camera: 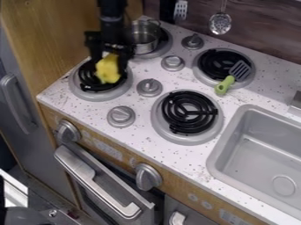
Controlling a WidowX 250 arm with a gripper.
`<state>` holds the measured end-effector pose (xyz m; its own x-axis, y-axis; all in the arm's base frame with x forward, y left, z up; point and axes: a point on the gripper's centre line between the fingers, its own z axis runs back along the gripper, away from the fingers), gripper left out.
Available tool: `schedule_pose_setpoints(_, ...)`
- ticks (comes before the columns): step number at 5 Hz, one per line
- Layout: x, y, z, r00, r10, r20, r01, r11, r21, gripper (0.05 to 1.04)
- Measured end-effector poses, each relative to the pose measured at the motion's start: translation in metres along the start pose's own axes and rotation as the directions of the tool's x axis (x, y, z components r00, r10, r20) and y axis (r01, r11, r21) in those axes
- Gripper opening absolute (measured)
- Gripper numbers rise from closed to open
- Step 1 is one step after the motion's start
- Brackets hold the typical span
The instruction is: Move the yellow object to the right down burner
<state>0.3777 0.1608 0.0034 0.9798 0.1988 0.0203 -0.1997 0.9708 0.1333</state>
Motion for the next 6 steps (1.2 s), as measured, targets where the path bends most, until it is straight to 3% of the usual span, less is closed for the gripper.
schedule_pose_setpoints(1, -0.01, -0.049, 0.018, 0.988, -0.145, 0.046, 0.146, 0.989, -0.022, 0.83)
schedule_pose_setpoints(2, -0.022, -0.095, 0.017, 0.966, -0.257, 0.028, 0.258, 0.965, -0.038, 0.829)
schedule_pose_setpoints(4, -0.047, -0.166, 0.019, 0.931, -0.364, -0.013, 0.363, 0.931, -0.045, 0.829)
schedule_pose_setpoints(6, -0.052, -0.17, 0.013, 0.94, -0.339, -0.034, 0.336, 0.94, -0.062, 0.829)
